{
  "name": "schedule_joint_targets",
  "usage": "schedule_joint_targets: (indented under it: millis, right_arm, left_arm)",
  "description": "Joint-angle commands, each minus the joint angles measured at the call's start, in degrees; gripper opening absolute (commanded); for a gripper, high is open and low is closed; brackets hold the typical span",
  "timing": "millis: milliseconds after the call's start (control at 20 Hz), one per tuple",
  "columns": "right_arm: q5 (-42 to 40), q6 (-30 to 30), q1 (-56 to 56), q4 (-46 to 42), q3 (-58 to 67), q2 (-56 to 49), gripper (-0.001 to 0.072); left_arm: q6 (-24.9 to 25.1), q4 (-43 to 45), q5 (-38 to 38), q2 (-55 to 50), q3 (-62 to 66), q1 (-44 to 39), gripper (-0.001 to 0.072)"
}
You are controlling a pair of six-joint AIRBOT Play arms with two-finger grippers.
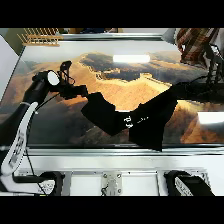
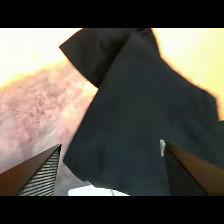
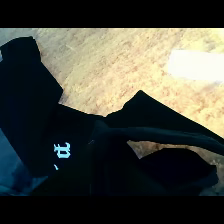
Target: Fold the clothes and pants, and hang the long-sleeved shirts on hangers.
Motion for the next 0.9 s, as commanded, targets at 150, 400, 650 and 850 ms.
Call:
schedule_joint_targets:
  millis: [150,400,650,850]
  right_arm:
    - [0.0,0.9,0.0,0.0,0.0,0.0,0.0015]
    - [0.0,0.9,0.0,0.0,0.0,0.0,0.0015]
    - [0.0,0.9,0.0,0.0,0.0,0.0,0.0015]
    - [-2.2,0.8,-0.3,-0.3,0.8,0.1,0.0015]
  left_arm:
    - [8.8,-8.9,-4.4,-10.9,1.1,2.5,0.0707]
    - [8.8,-9.4,-4.6,-10.4,0.5,2.5,0.0706]
    - [8.8,-9.5,-5.6,-10.0,-1.2,2.5,0.023]
    - [8.7,-8.8,-3.0,-4.7,0.6,2.8,0.0006]
